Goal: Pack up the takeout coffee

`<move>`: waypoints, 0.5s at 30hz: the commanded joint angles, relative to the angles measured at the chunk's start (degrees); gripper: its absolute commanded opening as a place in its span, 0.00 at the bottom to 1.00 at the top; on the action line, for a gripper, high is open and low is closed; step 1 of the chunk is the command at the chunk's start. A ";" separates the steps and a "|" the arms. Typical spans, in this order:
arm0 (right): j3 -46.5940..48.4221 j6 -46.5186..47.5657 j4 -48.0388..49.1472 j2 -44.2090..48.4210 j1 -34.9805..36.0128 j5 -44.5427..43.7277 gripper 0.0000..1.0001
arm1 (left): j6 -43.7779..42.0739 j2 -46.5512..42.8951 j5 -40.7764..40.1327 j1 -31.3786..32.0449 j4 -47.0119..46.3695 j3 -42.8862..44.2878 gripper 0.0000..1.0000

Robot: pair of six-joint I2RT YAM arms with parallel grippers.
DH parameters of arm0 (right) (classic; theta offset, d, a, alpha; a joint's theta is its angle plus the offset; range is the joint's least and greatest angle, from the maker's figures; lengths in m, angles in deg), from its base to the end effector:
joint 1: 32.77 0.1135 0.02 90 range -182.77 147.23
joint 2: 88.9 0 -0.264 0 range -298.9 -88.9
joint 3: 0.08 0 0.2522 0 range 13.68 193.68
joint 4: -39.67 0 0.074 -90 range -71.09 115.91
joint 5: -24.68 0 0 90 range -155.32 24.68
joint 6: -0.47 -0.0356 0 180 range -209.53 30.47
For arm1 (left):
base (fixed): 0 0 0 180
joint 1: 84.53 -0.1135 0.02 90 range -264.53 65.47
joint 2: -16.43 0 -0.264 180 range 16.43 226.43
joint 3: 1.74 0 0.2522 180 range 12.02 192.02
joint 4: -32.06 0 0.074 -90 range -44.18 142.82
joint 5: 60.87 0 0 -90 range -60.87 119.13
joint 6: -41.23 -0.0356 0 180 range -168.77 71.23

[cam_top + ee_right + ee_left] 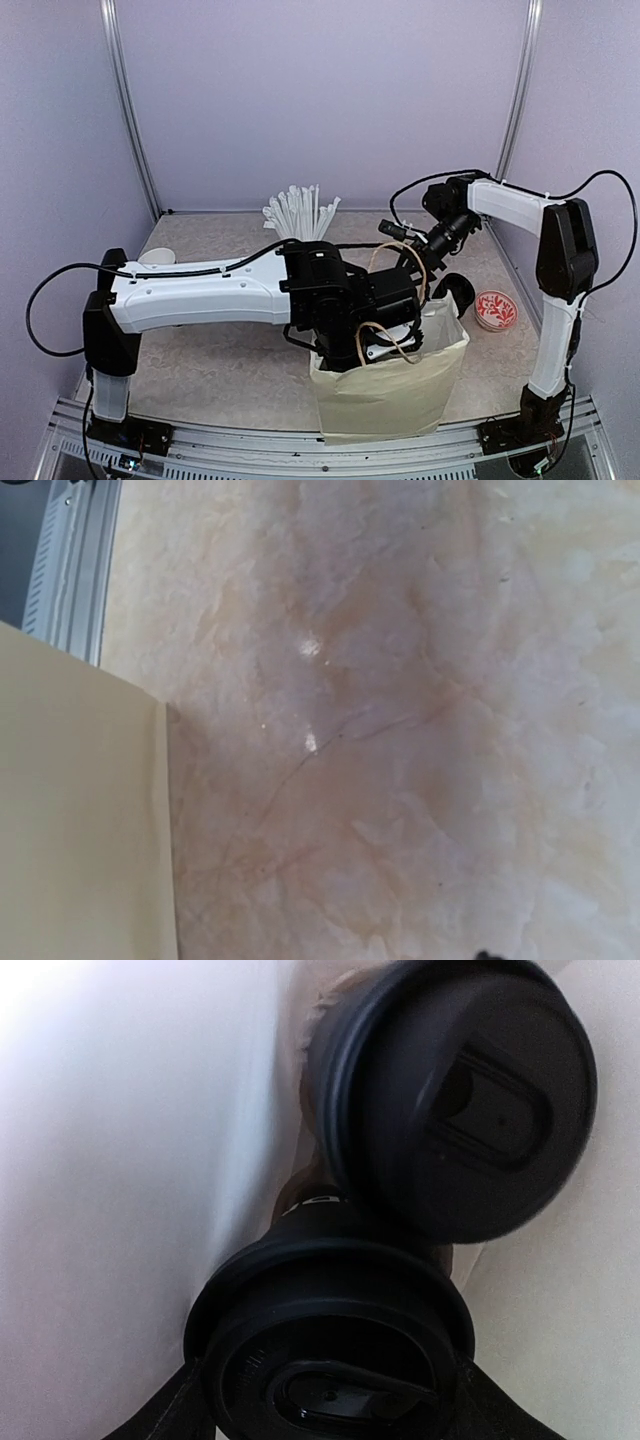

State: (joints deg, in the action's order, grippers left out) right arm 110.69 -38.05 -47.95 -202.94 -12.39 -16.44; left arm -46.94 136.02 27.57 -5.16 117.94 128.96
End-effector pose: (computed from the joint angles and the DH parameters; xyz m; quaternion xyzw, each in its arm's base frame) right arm 0.3448 0.1567 0.2428 -0.5316 0.7390 0.4005 0.1041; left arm 0.0796 -0.4191 0.2859 0.6192 0.7738 -0.0760 0.1094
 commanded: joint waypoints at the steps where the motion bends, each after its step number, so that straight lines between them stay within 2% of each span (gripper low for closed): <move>1: -1.09 -0.44 0.85 2.90 -0.61 1.30 0.65 | 2.76 4.28 2.67 1.58 4.66 1.78 0.56; 4: -1.16 -0.42 0.87 3.35 -0.61 1.14 0.65 | 3.33 5.01 1.84 2.22 5.02 2.04 0.58; 7: -1.19 -0.50 0.96 3.66 -0.61 1.03 0.65 | 4.01 4.92 -2.32 2.54 5.42 3.34 0.62; 15: -0.97 -1.24 1.07 4.45 -0.61 0.63 0.65 | 4.10 3.66 -10.70 3.40 5.28 7.97 0.77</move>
State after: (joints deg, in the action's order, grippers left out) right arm 110.01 -38.42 -47.04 -200.80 -12.39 -16.42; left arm -43.47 139.34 22.21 -2.34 121.83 134.12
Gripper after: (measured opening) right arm 0.646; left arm 0.745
